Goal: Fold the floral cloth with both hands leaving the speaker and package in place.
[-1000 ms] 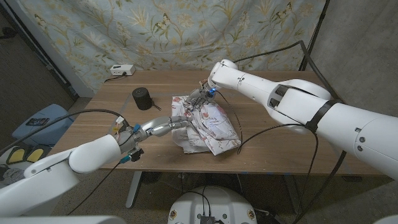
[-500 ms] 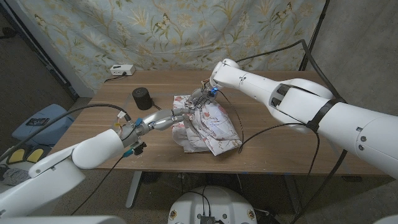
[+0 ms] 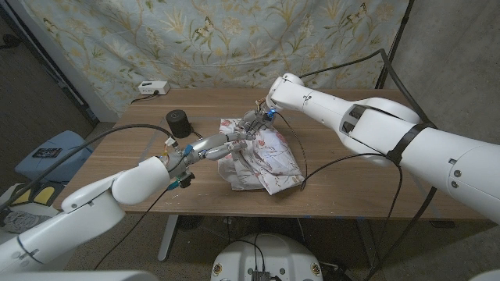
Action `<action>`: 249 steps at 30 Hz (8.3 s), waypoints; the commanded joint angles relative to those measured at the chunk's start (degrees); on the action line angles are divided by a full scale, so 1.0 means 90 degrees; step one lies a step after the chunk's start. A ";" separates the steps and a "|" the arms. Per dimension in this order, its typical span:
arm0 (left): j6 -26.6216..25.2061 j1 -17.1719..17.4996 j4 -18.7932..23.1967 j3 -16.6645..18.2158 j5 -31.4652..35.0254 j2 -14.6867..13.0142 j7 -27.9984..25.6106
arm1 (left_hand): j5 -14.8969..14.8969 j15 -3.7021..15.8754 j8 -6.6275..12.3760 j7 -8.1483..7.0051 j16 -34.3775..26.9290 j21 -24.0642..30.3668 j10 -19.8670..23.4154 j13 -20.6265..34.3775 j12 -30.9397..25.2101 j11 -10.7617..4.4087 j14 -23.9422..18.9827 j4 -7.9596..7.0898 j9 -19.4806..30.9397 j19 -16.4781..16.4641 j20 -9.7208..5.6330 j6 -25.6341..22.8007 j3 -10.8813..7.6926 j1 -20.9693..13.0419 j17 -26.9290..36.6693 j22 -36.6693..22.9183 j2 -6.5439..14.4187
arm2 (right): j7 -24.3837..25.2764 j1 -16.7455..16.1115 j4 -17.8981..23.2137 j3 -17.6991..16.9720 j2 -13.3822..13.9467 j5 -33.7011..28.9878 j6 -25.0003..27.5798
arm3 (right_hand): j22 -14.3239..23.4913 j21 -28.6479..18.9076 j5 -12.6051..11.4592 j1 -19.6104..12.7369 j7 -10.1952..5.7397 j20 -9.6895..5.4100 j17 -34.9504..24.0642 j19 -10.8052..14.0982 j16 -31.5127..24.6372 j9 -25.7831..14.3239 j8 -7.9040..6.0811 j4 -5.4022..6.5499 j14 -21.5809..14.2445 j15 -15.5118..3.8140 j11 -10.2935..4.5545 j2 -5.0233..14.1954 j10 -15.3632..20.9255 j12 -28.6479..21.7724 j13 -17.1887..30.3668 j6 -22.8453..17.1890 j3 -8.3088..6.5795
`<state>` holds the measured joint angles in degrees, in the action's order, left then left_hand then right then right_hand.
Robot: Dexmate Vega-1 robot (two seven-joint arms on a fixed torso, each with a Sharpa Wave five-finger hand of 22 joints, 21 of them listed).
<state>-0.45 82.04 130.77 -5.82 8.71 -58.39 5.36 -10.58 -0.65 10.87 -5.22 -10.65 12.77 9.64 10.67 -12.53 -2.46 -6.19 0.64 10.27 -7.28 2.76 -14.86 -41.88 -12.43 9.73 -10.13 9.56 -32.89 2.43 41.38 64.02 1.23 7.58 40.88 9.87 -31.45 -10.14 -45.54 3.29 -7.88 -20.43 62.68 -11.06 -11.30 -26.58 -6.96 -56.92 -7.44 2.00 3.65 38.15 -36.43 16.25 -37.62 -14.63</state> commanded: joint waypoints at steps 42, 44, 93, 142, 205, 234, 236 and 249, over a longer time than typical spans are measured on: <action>-0.1590 -0.2498 -0.0299 -0.2714 0.1200 -0.0738 0.1838 | 0.0029 0.0045 -0.0085 -0.0046 0.0017 -0.0101 -0.0115 0.0020 0.0090 -0.0006 0.0034 -0.0249 0.0023 0.0080 -0.0020 0.0255 0.0114 0.0268 0.0066 -0.0012 -0.0109 | 0.0197 -0.0530 0.1079 -0.0674 0.0726 0.0383 0.0010 | 0.0022 0.0297 -0.0038 0.0048 0.0386 0.0283 0.0044 -0.0394 -0.0058 0.0087 0.0607 -0.0117 0.0951 0.0606 0.0436 -0.0040 -0.0583 0.1118 -0.0393 0.0928 -0.0007; -0.1594 -0.2547 -0.0303 -0.2774 0.1239 -0.0740 0.1879 | 0.0029 0.0039 -0.0084 -0.0044 0.0025 -0.0111 -0.0142 0.0021 0.0100 -0.0003 0.0055 -0.0259 0.0023 0.0101 -0.0020 0.0266 0.0117 0.0278 0.0065 -0.0012 -0.0111 | 0.0210 -0.0603 0.1402 -0.0669 0.0875 0.0436 0.0074 | 0.0021 0.0401 -0.0037 0.0042 0.0403 0.0388 0.0060 -0.0584 -0.0022 0.0100 0.0701 -0.0132 0.1192 0.0759 0.0447 -0.0075 -0.0651 0.1228 -0.0412 0.0986 0.0009; -0.2104 -0.2577 -0.0916 -0.3522 0.1724 -0.0410 0.1612 | 0.0048 -0.0488 -0.0145 0.0084 0.0076 -0.0239 -0.1916 0.0042 0.0218 0.0192 0.1635 -0.0763 0.0021 0.1376 0.0177 0.2134 0.0268 0.0764 0.0079 -0.0035 -0.0102 | 0.0321 -0.0958 0.5670 -0.0886 0.2882 0.1269 0.0076 | 0.0043 0.1379 -0.0021 -0.0137 0.0837 0.1716 0.0216 -0.2185 -0.0131 0.0065 0.1448 -0.0138 0.2654 0.1959 0.1164 0.0164 -0.1348 0.2250 -0.0471 0.1164 0.0103; -0.2246 -0.1716 -0.0835 -0.3151 0.0998 -0.0802 0.0216 | 0.0077 -0.0536 0.0025 0.0021 -0.0018 -0.0104 -0.2387 0.0052 0.0063 0.0256 0.1933 -0.1097 0.0011 0.1625 0.0211 0.3093 0.0358 0.1150 0.0089 -0.0045 -0.0063 | 0.0225 -0.0791 0.6002 -0.0911 0.3625 0.0088 -0.0389 | 0.0077 0.1558 -0.0021 -0.0134 0.0472 0.1245 0.0251 -0.2358 -0.0261 0.0054 0.1537 -0.0126 0.2736 0.1217 0.0707 0.0154 -0.1089 0.2396 -0.0444 0.0863 0.0258; -0.2214 -0.1509 -0.0900 -0.3117 0.0769 -0.0769 -0.0242 | 0.0078 -0.0466 0.0016 0.0010 0.0004 -0.0054 -0.2150 0.0032 0.0020 0.0205 0.1716 -0.0983 0.0001 0.1400 0.0148 0.2764 0.0238 0.1031 0.0056 -0.0034 -0.0083 | 0.0893 -0.1637 0.7071 -0.0773 0.4149 -0.2413 -0.1480 | 0.0089 0.1869 -0.0042 0.0808 0.0151 0.1043 0.0270 -0.2886 -0.0147 0.0058 0.1709 0.0377 0.3270 0.0966 0.0323 0.0251 -0.1226 0.2680 -0.0441 0.0953 0.0669; -0.1999 -0.1714 -0.1127 -0.3200 0.0849 -0.0656 -0.0100 | 0.0080 -0.0466 0.0010 0.0005 0.0010 -0.0072 -0.2119 0.0031 0.0022 0.0197 0.1715 -0.0989 0.0001 0.1422 0.0150 0.2717 0.0221 0.1032 0.0059 -0.0033 -0.0093 | 0.1448 -0.2657 0.6898 -0.1247 0.3719 -0.3170 -0.2227 | 0.0105 0.1936 -0.0098 0.1756 0.0061 0.0992 0.0292 -0.2981 -0.0169 0.0053 0.1717 0.0928 0.3315 0.0901 0.0235 0.0524 -0.1175 0.2708 -0.0451 0.1009 0.0890; -0.1943 -0.1726 -0.1157 -0.3204 0.0844 -0.0654 -0.0090 | 0.0080 -0.0464 0.0014 0.0005 0.0009 -0.0072 -0.2117 0.0031 0.0023 0.0189 0.1714 -0.0990 0.0001 0.1421 0.0148 0.2703 0.0220 0.1032 0.0059 -0.0033 -0.0094 | 0.1454 -0.2693 0.6932 -0.1247 0.3693 -0.3193 -0.2222 | 0.0104 0.1937 -0.0100 0.1770 0.0064 0.0989 0.0294 -0.2980 -0.0167 0.0054 0.1717 0.0935 0.3318 0.0897 0.0241 0.0528 -0.1178 0.2711 -0.0451 0.1009 0.0892; -0.2034 -0.1777 -0.1204 -0.3247 0.0878 -0.0561 -0.0052 | 0.0081 -0.0481 0.0007 0.0004 0.0024 -0.0086 -0.2140 0.0031 0.0039 0.0184 0.1748 -0.0994 0.0001 0.1448 0.0148 0.2684 0.0213 0.1035 0.0060 -0.0033 -0.0098 | 0.1256 -0.2730 0.6967 -0.1055 0.3404 -0.3256 -0.2255 | 0.0098 0.1964 -0.0113 0.1860 0.0087 0.1004 0.0324 -0.3018 -0.0124 0.0062 0.1735 0.0971 0.3408 0.0950 0.0286 0.0535 -0.1247 0.2748 -0.0455 0.1058 0.0898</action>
<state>-18.47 66.45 120.88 -34.77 16.34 -64.02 3.24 -10.14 -1.31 10.85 -5.31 -10.04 11.54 -10.34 10.78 -11.91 -1.58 13.02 -8.38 10.02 11.70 -1.83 9.61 -39.68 -2.72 9.99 -10.25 8.42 -20.57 -21.50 103.85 53.43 33.80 -21.15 21.11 10.53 -13.96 -10.63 -29.41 3.98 1.23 -17.54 35.76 -12.17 -10.67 -10.98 1.53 -26.62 0.94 4.37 8.31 27.20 -11.86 11.97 -28.12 -6.49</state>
